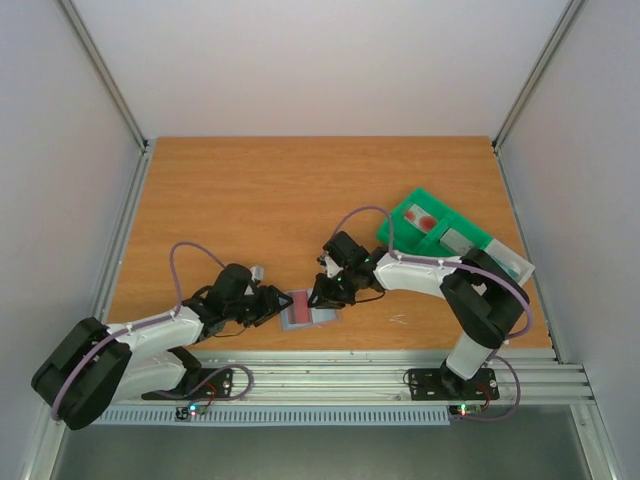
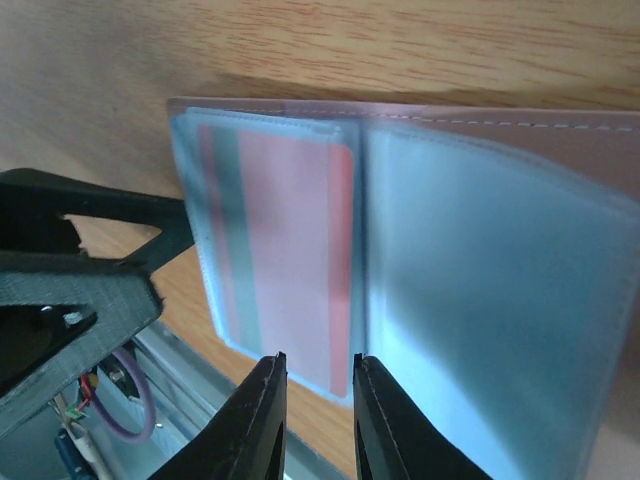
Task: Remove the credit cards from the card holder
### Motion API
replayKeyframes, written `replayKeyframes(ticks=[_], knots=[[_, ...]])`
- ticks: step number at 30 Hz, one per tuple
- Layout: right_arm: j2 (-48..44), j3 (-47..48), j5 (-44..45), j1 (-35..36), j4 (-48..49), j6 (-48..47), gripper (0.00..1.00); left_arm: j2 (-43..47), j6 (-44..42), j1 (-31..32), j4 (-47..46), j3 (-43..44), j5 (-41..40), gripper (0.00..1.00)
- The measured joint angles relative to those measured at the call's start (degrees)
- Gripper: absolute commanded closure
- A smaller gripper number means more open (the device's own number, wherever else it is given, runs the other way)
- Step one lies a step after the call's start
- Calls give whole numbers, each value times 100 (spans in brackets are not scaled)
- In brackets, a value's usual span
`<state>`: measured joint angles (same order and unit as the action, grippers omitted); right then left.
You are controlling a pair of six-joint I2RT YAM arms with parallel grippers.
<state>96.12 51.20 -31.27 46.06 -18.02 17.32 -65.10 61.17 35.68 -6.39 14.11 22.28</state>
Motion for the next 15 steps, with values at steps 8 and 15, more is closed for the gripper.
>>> replayKeyframes(ticks=[8,15], knots=[[363,50,46,28,195,61,84,146,-26,0,44,4,63,39],[599,103,98,28,264,59,97,238,-33,0,122,72,214,32]])
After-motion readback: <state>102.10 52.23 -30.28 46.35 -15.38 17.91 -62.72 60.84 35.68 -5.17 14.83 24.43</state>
